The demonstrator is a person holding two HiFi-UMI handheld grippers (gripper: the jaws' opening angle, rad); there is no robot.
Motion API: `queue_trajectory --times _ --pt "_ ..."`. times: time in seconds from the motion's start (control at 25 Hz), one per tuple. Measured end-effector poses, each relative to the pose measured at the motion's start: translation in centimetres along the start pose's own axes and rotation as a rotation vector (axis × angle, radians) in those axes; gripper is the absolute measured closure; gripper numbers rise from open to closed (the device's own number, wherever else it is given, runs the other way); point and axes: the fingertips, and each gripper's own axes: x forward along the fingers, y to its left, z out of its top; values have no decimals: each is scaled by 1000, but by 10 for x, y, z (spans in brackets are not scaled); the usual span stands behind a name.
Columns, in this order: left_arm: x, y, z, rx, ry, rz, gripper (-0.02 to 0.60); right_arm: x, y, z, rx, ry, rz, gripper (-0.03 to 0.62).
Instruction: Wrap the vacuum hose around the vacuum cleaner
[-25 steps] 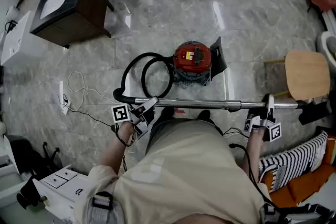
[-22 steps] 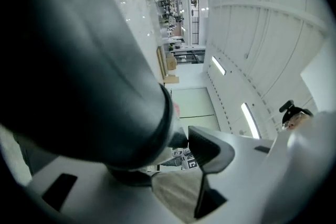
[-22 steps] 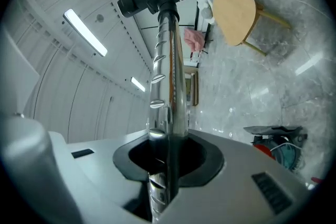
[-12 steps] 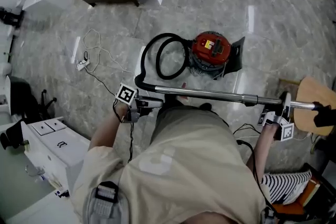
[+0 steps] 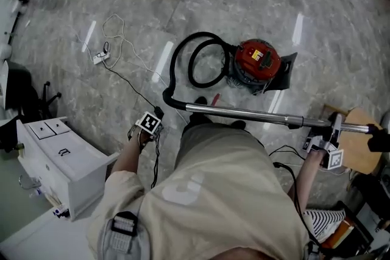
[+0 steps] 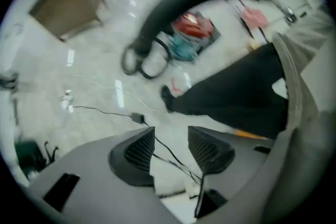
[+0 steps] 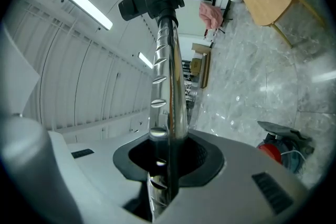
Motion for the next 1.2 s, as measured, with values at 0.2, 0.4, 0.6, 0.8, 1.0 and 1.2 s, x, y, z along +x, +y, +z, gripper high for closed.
queue_trajectory --times 0.2,0.4,0.6,0.8,1.0,1.2 --pt "-115 122 91 -103 -583 623 379 7 10 -16 -60 26 -21 500" --pt "-188 63 210 386 -833 420 379 13 44 -41 -135 40 -5 500" --pt "-188 -91 249 787 -818 -163 377 23 77 -70 -169 87 54 500" --pt "-157 -196 245 1024 -581 -522 351 37 92 -74 -210 145 109 500" --pt "-156 -261 257 1012 -484 -679 353 37 87 -43 -206 151 144 500" --pt "-139 -314 267 1143 -375 -542 351 34 58 5 -163 177 204 500"
